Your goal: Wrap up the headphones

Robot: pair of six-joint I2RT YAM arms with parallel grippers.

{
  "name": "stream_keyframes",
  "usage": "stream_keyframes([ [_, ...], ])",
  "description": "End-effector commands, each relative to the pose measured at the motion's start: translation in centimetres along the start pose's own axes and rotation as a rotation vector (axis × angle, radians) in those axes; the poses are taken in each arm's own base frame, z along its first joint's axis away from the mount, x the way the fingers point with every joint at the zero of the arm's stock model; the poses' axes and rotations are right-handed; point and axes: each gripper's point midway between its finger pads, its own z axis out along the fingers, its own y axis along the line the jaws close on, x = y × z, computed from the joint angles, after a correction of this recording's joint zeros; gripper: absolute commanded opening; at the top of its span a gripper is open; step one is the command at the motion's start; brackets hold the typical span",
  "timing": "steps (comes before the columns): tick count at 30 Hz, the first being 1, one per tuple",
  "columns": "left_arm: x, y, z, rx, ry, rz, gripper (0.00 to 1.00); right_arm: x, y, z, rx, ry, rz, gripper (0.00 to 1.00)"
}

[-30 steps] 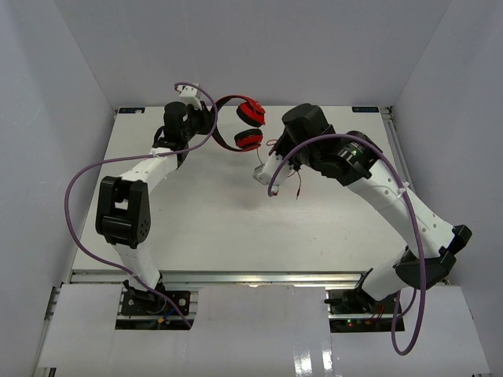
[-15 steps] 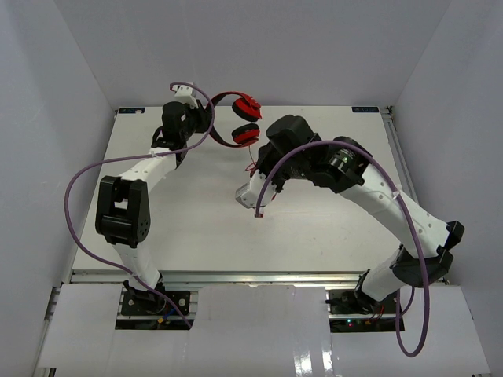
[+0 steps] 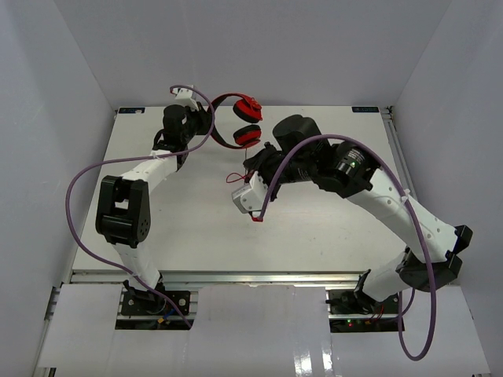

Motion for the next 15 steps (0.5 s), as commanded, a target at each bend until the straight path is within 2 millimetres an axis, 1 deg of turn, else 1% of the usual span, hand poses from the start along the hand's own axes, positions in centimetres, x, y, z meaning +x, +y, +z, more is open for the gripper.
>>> stream_keyframes([
  [1, -2.6, -1.5, -0.3, 0.057, -0.085, -0.033, 0.00, 1.7, -0.1, -0.6, 0.150, 0.117, -0.055, 0.08],
  [3, -2.6, -1.3, -0.4, 0.053, -0.085, -0.032, 0.00, 2.4, -1.0, -0.9, 0.240, 0.169, -0.087, 0.08],
  [5, -2.4, -1.2, -0.5, 0.046, -0.082, -0.031, 0.00, 4.2, -1.8, -0.9, 0.289, 0.283, -0.109, 0.08],
  [7, -2.4, -0.9, -0.6, 0.039, -0.084, -0.031, 0.00, 6.6, -2.2, -1.8, 0.286, 0.435, -0.098, 0.08],
  [8, -2.5, -0.7, -0.8, 0.034, -0.086, -0.032, 0.00, 7.2, -2.3, -1.8, 0.282, 0.458, -0.092, 0.08],
  [9, -2.7, -0.6, -0.9, 0.028, -0.091, -0.031, 0.00, 7.7, -2.8, -2.6, 0.290, 0.500, -0.103, 0.08],
  [11, -3.5, 0.0, -1.5, 0.015, -0.106, -0.033, 0.00, 8.6, -3.2, -3.3, 0.294, 0.548, -0.110, 0.08],
  [12, -3.5, 0.2, -1.6, 0.008, -0.106, -0.034, 0.00, 9.3, -3.3, -3.7, 0.291, 0.585, -0.111, 0.08],
  [15, -4.1, 1.0, -2.3, -0.011, -0.116, -0.036, 0.00, 10.9, -3.8, -4.1, 0.290, 0.660, -0.120, 0.08],
])
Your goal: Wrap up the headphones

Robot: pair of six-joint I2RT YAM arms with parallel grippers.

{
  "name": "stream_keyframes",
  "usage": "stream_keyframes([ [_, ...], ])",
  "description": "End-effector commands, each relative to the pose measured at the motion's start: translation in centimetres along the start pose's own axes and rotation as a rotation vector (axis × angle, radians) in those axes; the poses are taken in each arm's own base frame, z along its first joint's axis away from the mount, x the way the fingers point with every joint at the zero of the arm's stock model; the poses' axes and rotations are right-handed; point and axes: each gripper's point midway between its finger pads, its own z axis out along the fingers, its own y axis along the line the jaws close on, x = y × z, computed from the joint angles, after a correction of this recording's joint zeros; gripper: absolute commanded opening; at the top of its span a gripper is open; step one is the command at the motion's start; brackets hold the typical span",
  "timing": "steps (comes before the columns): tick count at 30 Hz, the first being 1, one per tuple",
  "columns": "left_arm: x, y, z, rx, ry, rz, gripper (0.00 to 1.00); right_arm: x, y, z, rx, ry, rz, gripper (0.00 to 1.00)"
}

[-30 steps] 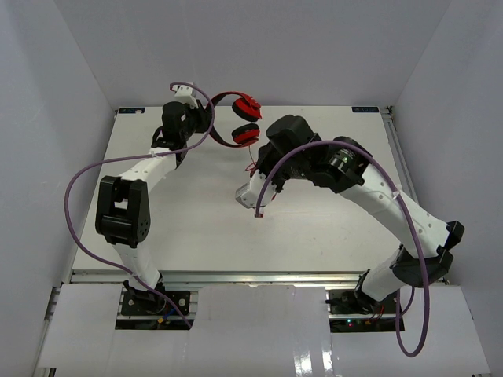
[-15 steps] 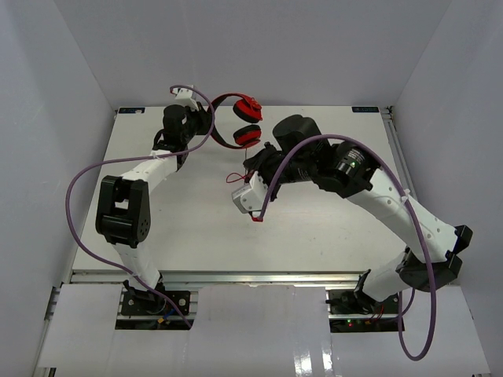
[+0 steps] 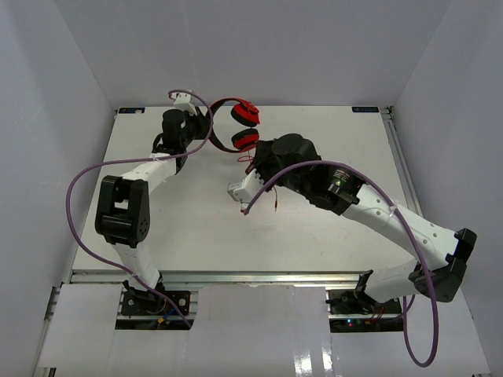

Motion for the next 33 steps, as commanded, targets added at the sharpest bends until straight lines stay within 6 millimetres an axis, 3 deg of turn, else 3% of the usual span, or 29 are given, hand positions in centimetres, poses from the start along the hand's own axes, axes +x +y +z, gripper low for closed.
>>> stream_keyframes([
  [1, -5.7, -0.2, -2.2, 0.009, -0.138, -0.014, 0.00, 4.9, -4.3, -1.4, 0.126, 0.219, -0.008, 0.08],
  [5, -5.4, -0.1, -2.5, 0.008, -0.131, -0.028, 0.00, 5.2, -6.2, -0.8, 0.240, 0.253, -0.051, 0.08],
  [9, -4.3, 0.1, -2.4, 0.006, -0.111, -0.054, 0.00, 3.5, -8.7, 0.6, 0.421, 0.228, -0.082, 0.08],
  [13, -4.1, 0.1, -2.6, 0.002, -0.106, -0.055, 0.00, 1.1, -8.8, 2.9, 0.425, 0.185, -0.181, 0.08],
  [16, -4.5, 0.2, -2.9, -0.006, -0.112, -0.041, 0.00, -2.2, -7.2, 5.0, 0.306, -0.011, -0.075, 0.08],
  [17, -4.6, 0.2, -2.9, -0.008, -0.115, -0.034, 0.00, -3.7, -7.5, 4.4, 0.257, -0.120, -0.004, 0.08],
  [18, -4.7, 0.3, -3.0, -0.010, -0.116, -0.030, 0.00, -5.0, -9.3, 3.4, 0.280, -0.217, 0.036, 0.08],
  [21, -4.7, 0.5, -2.9, -0.011, -0.115, -0.025, 0.00, -8.3, -10.4, 0.3, 0.225, -0.462, 0.189, 0.08],
  [24, -4.0, 0.8, -2.4, -0.009, -0.099, -0.037, 0.00, -10.3, -11.4, -3.5, 0.169, -0.634, 0.343, 0.08],
  [27, -3.0, 1.2, -1.8, -0.013, -0.077, -0.043, 0.00, -10.8, -12.7, -7.7, 0.145, -0.735, 0.425, 0.08],
  [30, -2.0, 1.8, -1.4, -0.029, -0.057, -0.043, 0.00, -10.0, -14.3, -12.0, 0.193, -0.769, 0.468, 0.08],
  [33, -1.0, 2.3, -1.0, -0.040, -0.037, -0.044, 0.00, -7.7, -14.9, -13.5, 0.266, -0.670, 0.451, 0.08],
])
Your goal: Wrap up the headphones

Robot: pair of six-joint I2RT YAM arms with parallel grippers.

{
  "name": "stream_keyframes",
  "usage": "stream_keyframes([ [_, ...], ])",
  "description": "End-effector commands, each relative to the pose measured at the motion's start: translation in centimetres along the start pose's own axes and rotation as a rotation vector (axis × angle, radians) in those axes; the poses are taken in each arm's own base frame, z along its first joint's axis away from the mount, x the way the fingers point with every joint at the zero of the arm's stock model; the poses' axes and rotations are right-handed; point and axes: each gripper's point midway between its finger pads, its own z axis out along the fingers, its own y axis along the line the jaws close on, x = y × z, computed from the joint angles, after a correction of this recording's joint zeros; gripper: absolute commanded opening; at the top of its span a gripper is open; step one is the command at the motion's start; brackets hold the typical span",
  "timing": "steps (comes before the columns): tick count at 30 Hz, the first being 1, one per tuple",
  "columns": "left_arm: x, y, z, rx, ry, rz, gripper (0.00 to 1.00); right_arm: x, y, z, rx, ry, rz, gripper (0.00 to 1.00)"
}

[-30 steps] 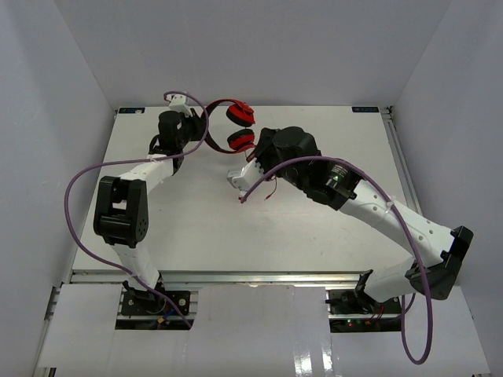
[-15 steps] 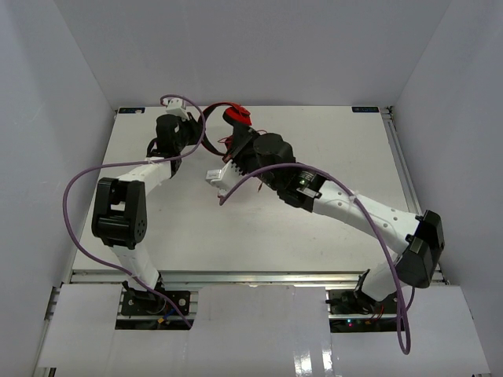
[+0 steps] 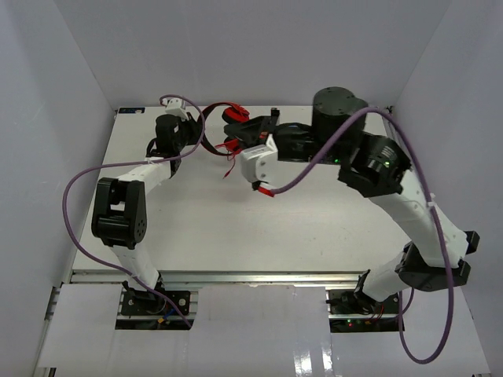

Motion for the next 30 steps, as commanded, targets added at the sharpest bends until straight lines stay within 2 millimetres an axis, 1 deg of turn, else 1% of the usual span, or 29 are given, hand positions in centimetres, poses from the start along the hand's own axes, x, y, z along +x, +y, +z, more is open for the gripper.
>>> stream_keyframes([
  [1, -1.9, -0.3, 0.4, 0.018, -0.053, -0.005, 0.00, -1.4, -1.3, -4.7, 0.050, 0.053, 0.035, 0.08],
  [3, -1.4, 0.0, 0.6, 0.009, -0.042, 0.002, 0.00, 1.2, -2.9, -6.5, 0.139, 0.223, -0.098, 0.08],
  [5, -0.8, 0.4, 0.8, 0.000, -0.028, 0.005, 0.00, 3.0, -3.2, -8.2, 0.179, 0.349, -0.207, 0.08],
  [7, -0.1, 0.8, 1.0, -0.011, -0.015, 0.007, 0.00, 3.4, -5.5, -10.5, 0.278, 0.441, -0.329, 0.08],
  [8, 0.2, 1.0, 1.0, -0.016, -0.010, 0.008, 0.00, 4.0, -5.4, -10.6, 0.286, 0.479, -0.364, 0.08],
  [9, 0.4, 1.1, 1.1, -0.018, -0.005, 0.007, 0.00, 4.3, -5.7, -11.0, 0.309, 0.507, -0.398, 0.08],
  [11, 0.9, 1.2, 1.1, -0.019, 0.002, 0.004, 0.00, 3.9, -7.1, -11.9, 0.376, 0.531, -0.440, 0.08],
  [15, 1.2, 1.3, 1.1, -0.022, 0.009, 0.012, 0.00, 3.9, -7.9, -12.1, 0.404, 0.553, -0.468, 0.08],
  [19, 1.5, 1.1, 1.0, -0.007, 0.019, 0.025, 0.00, 4.0, -7.2, -10.8, 0.351, 0.539, -0.536, 0.08],
  [20, 1.5, 0.9, 1.0, -0.002, 0.020, 0.027, 0.00, 4.7, -6.1, -9.9, 0.314, 0.550, -0.570, 0.08],
  [21, 1.7, 0.8, 1.0, 0.005, 0.023, 0.030, 0.00, 5.3, -5.2, -9.1, 0.290, 0.564, -0.618, 0.08],
  [22, 1.9, 0.6, 1.0, 0.013, 0.029, 0.036, 0.00, 5.3, -5.8, -9.0, 0.328, 0.595, -0.716, 0.08],
  [23, 2.1, 0.3, 1.0, 0.021, 0.035, 0.043, 0.00, 5.3, -5.9, -8.9, 0.352, 0.622, -0.797, 0.08],
  [24, 2.3, -0.2, 0.9, 0.033, 0.040, 0.050, 0.00, 5.9, -5.0, -7.9, 0.341, 0.625, -0.835, 0.08],
  [26, 2.8, -1.0, 0.9, 0.055, 0.050, 0.072, 0.00, 5.4, -6.0, -7.1, 0.382, 0.604, -0.849, 0.08],
  [28, 3.2, -2.2, 0.8, 0.075, 0.060, 0.091, 0.00, 5.9, -6.3, -5.1, 0.367, 0.568, -0.778, 0.08],
  [30, 3.5, -3.1, 0.8, 0.090, 0.066, 0.102, 0.00, 5.5, -7.4, -4.2, 0.374, 0.537, -0.729, 0.08],
])
